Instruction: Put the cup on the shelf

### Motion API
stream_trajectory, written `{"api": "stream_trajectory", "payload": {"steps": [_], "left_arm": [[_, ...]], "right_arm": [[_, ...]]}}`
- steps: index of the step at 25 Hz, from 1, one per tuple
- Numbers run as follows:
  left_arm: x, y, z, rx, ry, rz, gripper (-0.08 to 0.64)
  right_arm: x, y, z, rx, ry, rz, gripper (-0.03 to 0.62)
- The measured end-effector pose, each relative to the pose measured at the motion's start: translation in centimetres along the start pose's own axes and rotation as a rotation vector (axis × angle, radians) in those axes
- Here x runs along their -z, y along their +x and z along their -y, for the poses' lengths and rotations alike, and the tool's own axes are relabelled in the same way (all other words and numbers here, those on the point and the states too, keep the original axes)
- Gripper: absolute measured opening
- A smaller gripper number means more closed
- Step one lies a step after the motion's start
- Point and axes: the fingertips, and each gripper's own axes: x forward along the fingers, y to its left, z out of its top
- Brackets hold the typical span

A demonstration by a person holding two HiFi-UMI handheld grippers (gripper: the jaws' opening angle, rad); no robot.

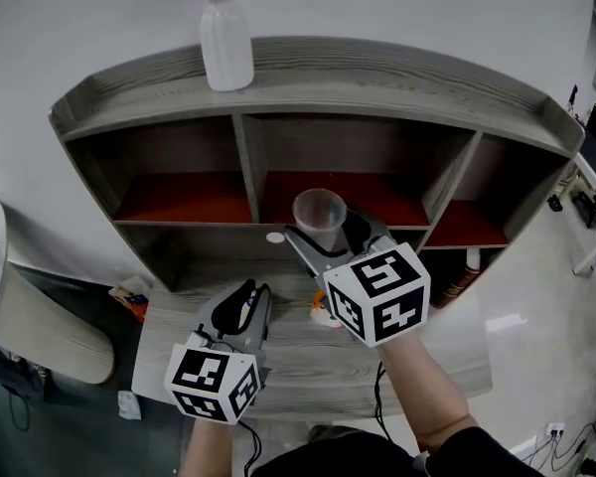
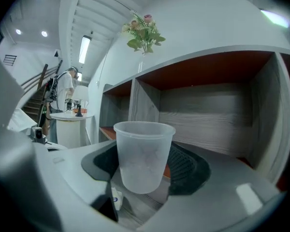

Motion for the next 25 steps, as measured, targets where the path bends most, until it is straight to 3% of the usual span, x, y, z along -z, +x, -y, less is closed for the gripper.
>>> {"api": "stream_trajectory", "payload": {"steps": [11, 25], "left_arm": [[-0.4, 0.9, -0.3, 0.019, -0.007, 0.009, 0.06], [-0.3, 1.6, -0.2, 0.042, -0.016, 0.018, 0.064]], "right_arm": [[0.3, 1.3, 3.8, 0.192, -0.033, -0.001, 0.291], [1.7, 3.7, 5.4, 0.262, -0.026, -0.027, 0.298]]}}
